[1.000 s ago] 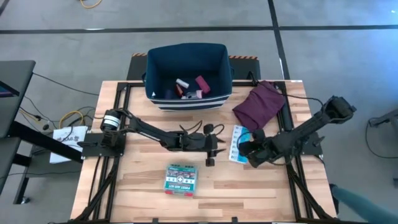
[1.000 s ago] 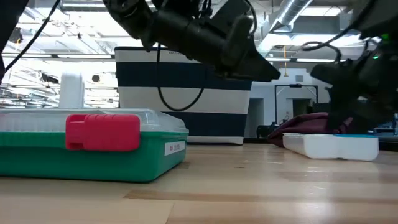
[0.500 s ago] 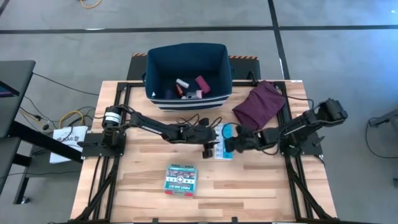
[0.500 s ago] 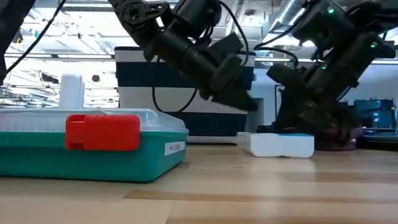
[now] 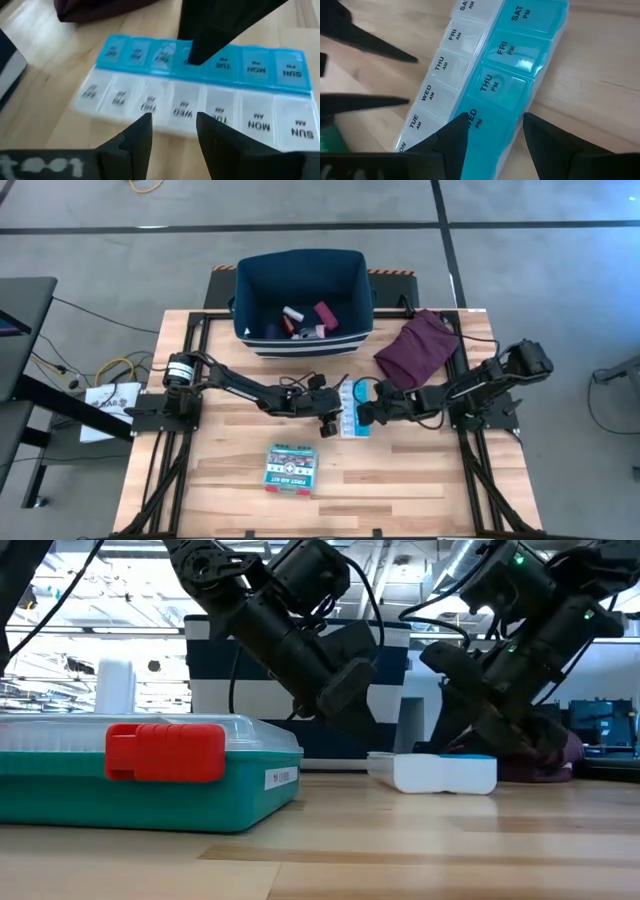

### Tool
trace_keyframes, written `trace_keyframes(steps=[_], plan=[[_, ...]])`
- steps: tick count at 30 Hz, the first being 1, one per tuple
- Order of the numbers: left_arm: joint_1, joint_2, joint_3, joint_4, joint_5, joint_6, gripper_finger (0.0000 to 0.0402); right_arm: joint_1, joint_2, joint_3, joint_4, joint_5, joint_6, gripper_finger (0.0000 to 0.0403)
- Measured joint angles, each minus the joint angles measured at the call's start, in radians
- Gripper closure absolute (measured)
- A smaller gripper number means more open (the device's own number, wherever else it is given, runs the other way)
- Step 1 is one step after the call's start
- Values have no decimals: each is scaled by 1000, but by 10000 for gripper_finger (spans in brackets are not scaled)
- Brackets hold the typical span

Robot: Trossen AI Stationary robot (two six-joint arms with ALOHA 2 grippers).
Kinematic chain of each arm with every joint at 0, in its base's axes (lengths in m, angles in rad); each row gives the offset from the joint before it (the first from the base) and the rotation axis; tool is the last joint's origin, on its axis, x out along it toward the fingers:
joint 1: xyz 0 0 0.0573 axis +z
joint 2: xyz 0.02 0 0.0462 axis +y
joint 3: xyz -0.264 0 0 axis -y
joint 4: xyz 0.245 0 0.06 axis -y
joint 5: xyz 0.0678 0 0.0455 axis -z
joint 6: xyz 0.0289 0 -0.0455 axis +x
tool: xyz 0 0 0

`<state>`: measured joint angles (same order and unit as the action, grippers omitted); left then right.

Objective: Pick & place medical supplies in basket/bin
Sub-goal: Put the medicine organizer into the blue bin

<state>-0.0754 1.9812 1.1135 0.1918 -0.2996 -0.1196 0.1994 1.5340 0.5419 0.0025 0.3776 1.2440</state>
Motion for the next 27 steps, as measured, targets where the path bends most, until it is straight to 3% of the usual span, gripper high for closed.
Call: trace_keyframes(steps=[5,11,27], plan=[[-5,0,-4,-2,4,-1,258,-20,9,-4,107,-43,-73,221],[-6,21,-1,-27,3,-34,258,-49,8,-2,108,-74,-99,221],[-95,71,2,-57,-154,-111,258,-79,0,-3,114,-180,-172,195]])
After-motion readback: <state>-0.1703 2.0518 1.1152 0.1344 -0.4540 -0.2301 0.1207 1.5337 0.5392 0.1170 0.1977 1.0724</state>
